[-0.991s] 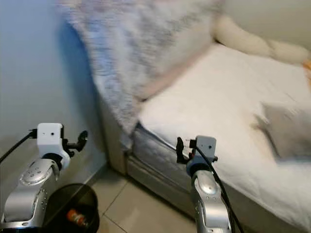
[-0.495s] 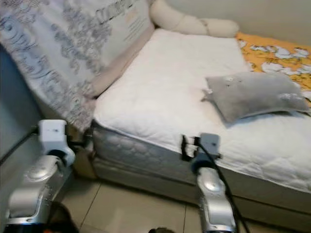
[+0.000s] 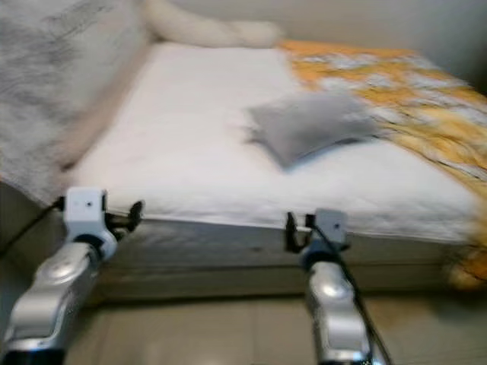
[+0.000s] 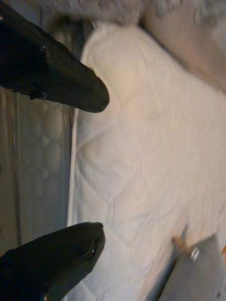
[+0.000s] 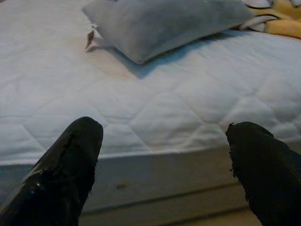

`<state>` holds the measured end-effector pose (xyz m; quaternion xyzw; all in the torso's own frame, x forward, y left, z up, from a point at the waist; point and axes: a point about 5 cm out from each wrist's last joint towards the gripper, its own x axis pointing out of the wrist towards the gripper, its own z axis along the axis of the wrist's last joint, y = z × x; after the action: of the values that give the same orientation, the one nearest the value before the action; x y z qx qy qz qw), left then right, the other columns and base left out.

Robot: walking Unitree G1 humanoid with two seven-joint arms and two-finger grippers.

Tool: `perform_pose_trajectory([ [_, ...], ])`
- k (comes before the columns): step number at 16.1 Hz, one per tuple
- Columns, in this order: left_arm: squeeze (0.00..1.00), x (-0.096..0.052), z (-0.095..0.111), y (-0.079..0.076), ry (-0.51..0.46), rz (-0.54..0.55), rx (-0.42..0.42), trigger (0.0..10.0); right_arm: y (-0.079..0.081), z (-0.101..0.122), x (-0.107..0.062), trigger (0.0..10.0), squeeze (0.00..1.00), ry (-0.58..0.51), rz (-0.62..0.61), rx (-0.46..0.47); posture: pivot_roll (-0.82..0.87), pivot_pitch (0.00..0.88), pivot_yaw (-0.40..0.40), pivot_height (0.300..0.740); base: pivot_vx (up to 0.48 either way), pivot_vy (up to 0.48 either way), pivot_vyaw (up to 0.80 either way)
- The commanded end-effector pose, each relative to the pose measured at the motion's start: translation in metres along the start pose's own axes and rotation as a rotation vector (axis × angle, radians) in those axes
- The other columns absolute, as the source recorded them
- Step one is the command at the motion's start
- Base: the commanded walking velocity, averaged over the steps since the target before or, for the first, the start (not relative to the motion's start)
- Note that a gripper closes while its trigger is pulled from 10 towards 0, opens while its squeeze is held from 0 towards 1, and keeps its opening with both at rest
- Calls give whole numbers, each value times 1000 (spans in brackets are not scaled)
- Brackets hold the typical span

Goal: Clean up the room

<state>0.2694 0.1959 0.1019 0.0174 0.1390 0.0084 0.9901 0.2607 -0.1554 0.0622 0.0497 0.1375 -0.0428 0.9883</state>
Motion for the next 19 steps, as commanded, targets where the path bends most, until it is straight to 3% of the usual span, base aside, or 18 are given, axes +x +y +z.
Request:
perform_pose_trajectory([
  [1,0,2,3,-6,-2,-19,-4,9333,-3,4,2,10000,882,-5,-7,-10,44,0,-29,740,0,0,-413],
  [3,0,2,3,-5,-8,-17,-2,9333,-3,10,4,10000,0,-23,10,-28,40,0,-29,740,0,0,0],
  [4,0,3,3,-5,-11,-15,-2,10000,-3,12,5,10000,0,-26,12,-29,38,0,-28,740,0,0,0],
  [13,0,3,7,-8,-45,-41,30,10000,-2,14,6,10000,0,-23,17,-52,37,0,-32,740,0,0,0],
  [19,0,1,6,-10,-57,-45,25,10000,-2,12,6,10000,0,-15,13,-59,39,0,-33,740,317,0,0],
])
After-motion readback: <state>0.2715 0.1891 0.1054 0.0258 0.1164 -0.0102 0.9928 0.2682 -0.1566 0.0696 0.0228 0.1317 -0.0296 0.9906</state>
